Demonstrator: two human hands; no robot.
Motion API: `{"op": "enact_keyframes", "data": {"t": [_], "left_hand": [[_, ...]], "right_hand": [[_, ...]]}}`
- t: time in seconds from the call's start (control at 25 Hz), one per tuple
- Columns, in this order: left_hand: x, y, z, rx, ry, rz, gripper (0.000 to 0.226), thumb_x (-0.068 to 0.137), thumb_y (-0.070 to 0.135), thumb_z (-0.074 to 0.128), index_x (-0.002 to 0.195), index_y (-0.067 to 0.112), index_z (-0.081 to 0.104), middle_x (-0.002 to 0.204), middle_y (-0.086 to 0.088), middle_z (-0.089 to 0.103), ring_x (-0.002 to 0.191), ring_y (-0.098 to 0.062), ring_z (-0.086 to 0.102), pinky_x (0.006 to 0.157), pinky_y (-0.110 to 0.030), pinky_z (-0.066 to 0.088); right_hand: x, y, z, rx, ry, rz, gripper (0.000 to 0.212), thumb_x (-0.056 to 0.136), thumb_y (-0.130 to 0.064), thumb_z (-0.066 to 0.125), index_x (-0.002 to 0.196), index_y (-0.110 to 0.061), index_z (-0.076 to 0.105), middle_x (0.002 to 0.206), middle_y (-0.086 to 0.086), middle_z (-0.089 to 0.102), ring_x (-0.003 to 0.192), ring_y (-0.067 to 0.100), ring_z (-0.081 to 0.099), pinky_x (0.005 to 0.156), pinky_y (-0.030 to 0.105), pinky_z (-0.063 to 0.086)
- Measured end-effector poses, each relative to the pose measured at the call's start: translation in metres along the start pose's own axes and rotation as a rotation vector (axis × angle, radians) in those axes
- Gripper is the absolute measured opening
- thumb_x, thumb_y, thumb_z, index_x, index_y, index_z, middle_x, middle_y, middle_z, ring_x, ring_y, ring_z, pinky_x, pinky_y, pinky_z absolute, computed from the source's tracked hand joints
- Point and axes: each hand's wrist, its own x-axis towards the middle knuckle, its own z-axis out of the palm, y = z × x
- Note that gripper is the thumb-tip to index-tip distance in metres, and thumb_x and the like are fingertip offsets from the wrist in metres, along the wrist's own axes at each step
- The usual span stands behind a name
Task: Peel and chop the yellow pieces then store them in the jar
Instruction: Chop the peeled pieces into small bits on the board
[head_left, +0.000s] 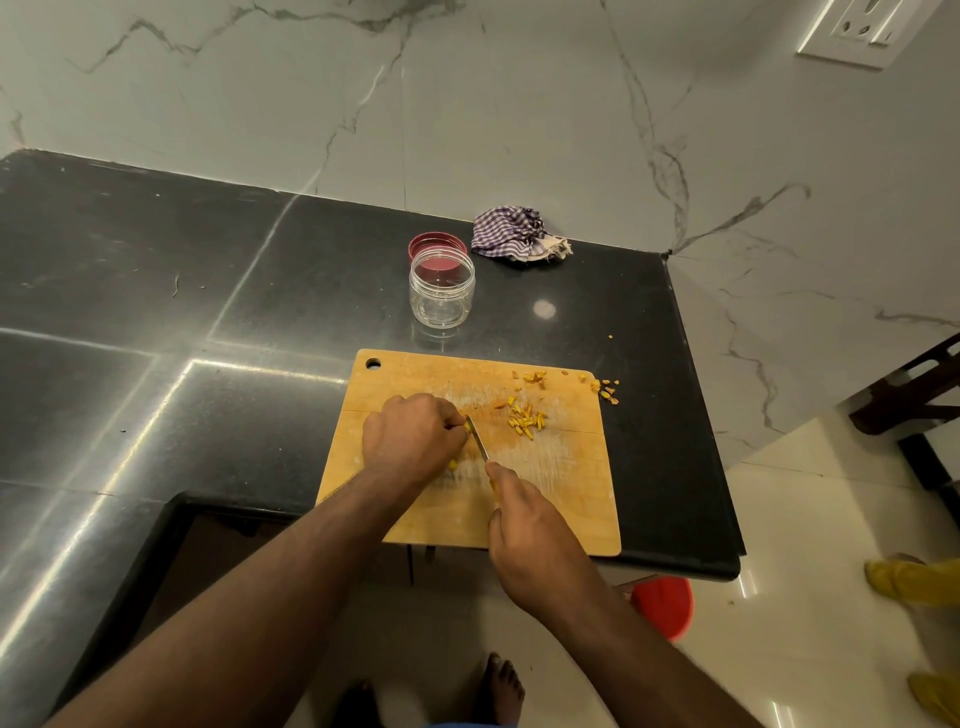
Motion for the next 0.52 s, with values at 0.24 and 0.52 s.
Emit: {"op": "enact_keyframes", "data": {"t": [0.24,0.52], "left_hand": [[-0.001,0.001,-0.001,0.034,-0.004,0.009,0.023,0.087,0.041,0.058,0.102,0.037,0.075,0.098,0.014,0.072,0.094,-0.016,0.058,0.077,-0.040,0.053],[0.000,0.000,0.000,-0.002,-0.015,0.017,0.023,0.089,0.041,0.060,0.105,0.036,0.075,0.101,0.014,0.072,0.095,-0.015,0.059,0.078,-0.041,0.053]], "right_hand": [[-0.029,0.006,0.000,0.028,0.038,0.007,0.050,0.104,-0.020,0.035,0.153,-0.025,0.026,0.150,-0.005,0.040,0.132,0.006,0.040,0.104,0.015,0.031],[-0.012,0.000,-0.002,0.064,0.050,0.006,0.049,0.104,-0.020,0.035,0.152,-0.023,0.027,0.153,-0.004,0.038,0.137,0.008,0.037,0.109,0.020,0.032]]}}
